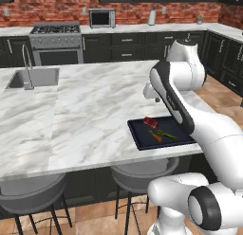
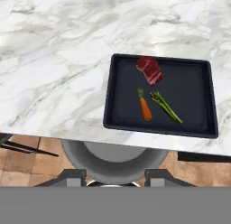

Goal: Create a steak meal by picking up the steak and asparagus from the tray and placing them on the plate. Leave the carrot on the tray.

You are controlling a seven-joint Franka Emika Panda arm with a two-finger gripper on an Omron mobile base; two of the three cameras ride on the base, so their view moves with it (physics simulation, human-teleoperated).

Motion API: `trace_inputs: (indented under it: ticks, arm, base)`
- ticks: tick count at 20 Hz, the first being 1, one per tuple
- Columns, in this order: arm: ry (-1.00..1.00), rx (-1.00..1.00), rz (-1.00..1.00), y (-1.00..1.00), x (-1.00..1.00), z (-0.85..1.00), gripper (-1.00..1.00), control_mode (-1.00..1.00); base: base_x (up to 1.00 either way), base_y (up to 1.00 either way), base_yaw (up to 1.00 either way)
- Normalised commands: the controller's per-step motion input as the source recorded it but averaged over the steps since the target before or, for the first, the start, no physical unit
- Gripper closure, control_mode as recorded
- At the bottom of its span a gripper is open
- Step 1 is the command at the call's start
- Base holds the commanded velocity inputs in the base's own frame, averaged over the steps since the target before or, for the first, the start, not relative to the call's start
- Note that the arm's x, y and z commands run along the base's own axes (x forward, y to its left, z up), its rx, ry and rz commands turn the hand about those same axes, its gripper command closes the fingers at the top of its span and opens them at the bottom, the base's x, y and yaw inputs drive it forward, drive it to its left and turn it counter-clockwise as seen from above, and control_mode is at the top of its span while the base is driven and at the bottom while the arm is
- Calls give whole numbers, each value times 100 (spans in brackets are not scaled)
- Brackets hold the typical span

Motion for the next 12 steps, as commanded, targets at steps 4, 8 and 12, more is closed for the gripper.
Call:
trace_inputs:
  ticks: [4, 8, 12]
  arm:
    - [0, 0, 0, -8, -10, -18, -100, -100]
    - [0, 0, 0, -34, -3, -46, -100, -100]
    - [2, 0, 0, -46, 0, -48, -100, -100]
  base:
    - [0, 0, 0]
    - [0, 0, 0]
    - [0, 0, 0]
